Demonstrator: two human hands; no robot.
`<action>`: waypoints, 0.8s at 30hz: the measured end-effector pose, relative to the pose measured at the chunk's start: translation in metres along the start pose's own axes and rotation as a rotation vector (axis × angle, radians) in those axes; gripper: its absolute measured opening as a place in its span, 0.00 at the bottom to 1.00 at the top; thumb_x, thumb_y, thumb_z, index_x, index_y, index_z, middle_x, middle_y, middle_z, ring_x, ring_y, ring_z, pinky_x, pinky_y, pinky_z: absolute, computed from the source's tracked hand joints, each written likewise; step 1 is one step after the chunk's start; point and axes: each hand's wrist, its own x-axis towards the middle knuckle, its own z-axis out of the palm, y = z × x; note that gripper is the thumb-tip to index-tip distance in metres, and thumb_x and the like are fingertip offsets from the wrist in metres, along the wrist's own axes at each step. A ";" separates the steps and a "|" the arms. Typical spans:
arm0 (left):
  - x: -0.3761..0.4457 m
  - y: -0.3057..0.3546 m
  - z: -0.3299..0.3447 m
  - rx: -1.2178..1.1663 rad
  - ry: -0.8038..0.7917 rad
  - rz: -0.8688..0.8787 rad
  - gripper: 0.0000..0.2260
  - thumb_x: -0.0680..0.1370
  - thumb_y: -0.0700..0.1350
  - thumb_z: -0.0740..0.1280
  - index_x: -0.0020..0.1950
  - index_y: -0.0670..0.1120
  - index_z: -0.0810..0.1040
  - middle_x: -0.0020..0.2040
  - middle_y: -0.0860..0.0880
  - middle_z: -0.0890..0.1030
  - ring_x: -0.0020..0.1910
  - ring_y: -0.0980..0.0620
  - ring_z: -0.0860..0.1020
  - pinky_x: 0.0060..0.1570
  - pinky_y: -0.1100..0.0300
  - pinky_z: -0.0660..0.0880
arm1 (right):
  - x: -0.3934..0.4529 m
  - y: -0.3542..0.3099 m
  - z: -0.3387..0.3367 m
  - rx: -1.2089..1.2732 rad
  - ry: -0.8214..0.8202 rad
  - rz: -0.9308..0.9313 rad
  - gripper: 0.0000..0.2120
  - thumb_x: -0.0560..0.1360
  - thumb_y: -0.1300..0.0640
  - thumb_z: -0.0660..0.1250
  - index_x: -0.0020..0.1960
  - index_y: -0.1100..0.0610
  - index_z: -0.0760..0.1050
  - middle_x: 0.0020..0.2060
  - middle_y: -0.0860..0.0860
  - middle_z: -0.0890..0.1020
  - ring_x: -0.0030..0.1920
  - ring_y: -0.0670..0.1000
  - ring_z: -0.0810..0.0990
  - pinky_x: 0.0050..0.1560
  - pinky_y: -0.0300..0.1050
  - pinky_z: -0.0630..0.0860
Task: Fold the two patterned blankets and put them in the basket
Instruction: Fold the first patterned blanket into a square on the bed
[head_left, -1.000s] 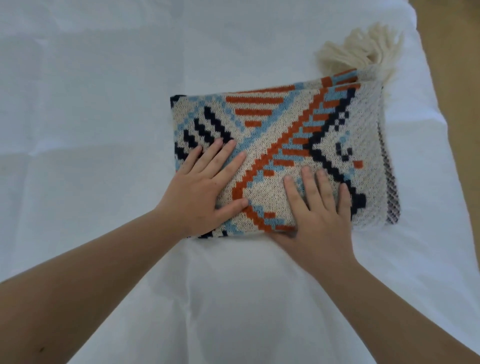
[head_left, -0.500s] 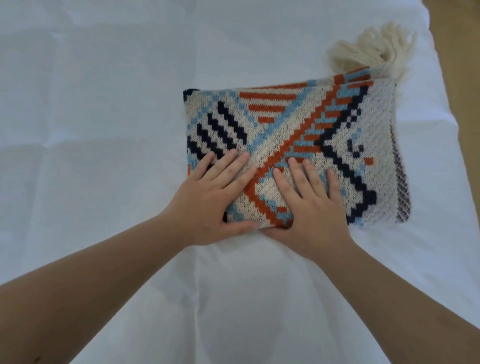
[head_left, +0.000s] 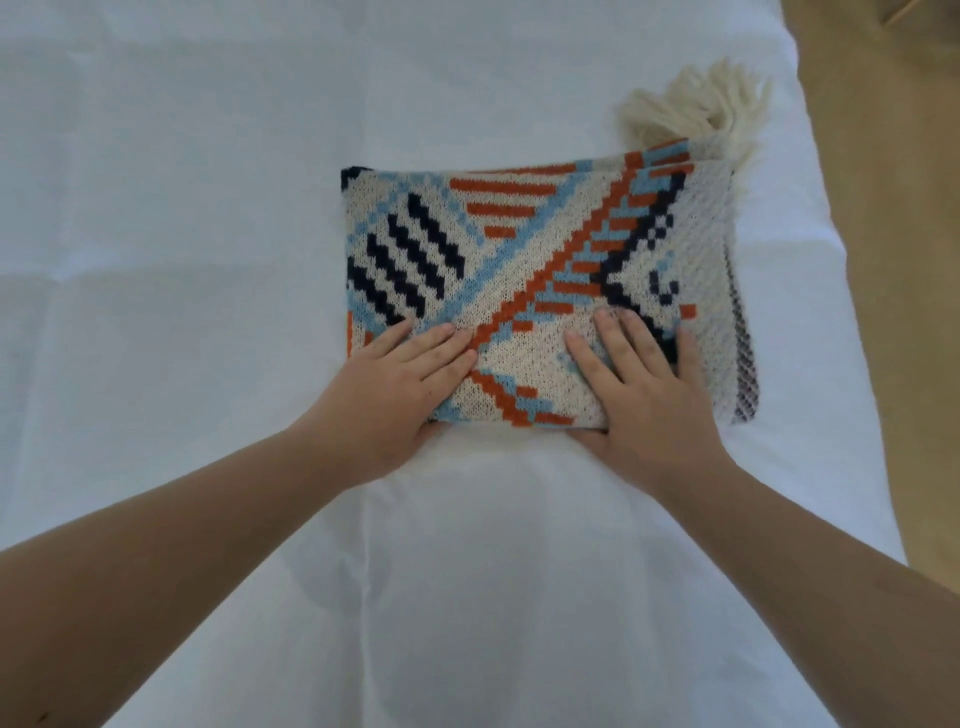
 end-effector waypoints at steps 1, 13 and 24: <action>-0.002 0.000 -0.005 0.005 0.008 0.001 0.32 0.76 0.53 0.68 0.77 0.47 0.60 0.76 0.49 0.64 0.76 0.52 0.60 0.75 0.47 0.53 | 0.000 -0.001 -0.002 -0.012 0.005 -0.001 0.38 0.75 0.31 0.57 0.77 0.52 0.62 0.75 0.59 0.67 0.74 0.62 0.65 0.72 0.70 0.57; -0.146 0.060 -0.006 -0.083 -0.166 0.095 0.39 0.75 0.56 0.66 0.81 0.45 0.55 0.75 0.45 0.69 0.79 0.48 0.55 0.74 0.44 0.50 | -0.130 -0.093 -0.023 0.110 -0.151 -0.088 0.42 0.62 0.39 0.79 0.68 0.62 0.75 0.64 0.68 0.76 0.61 0.71 0.77 0.60 0.73 0.70; -0.078 0.035 -0.034 -1.354 0.142 -1.144 0.46 0.61 0.74 0.71 0.75 0.55 0.65 0.65 0.53 0.79 0.61 0.49 0.80 0.60 0.40 0.77 | -0.093 -0.047 -0.016 0.425 -0.190 0.435 0.41 0.71 0.22 0.43 0.79 0.39 0.41 0.80 0.52 0.37 0.79 0.58 0.37 0.76 0.66 0.46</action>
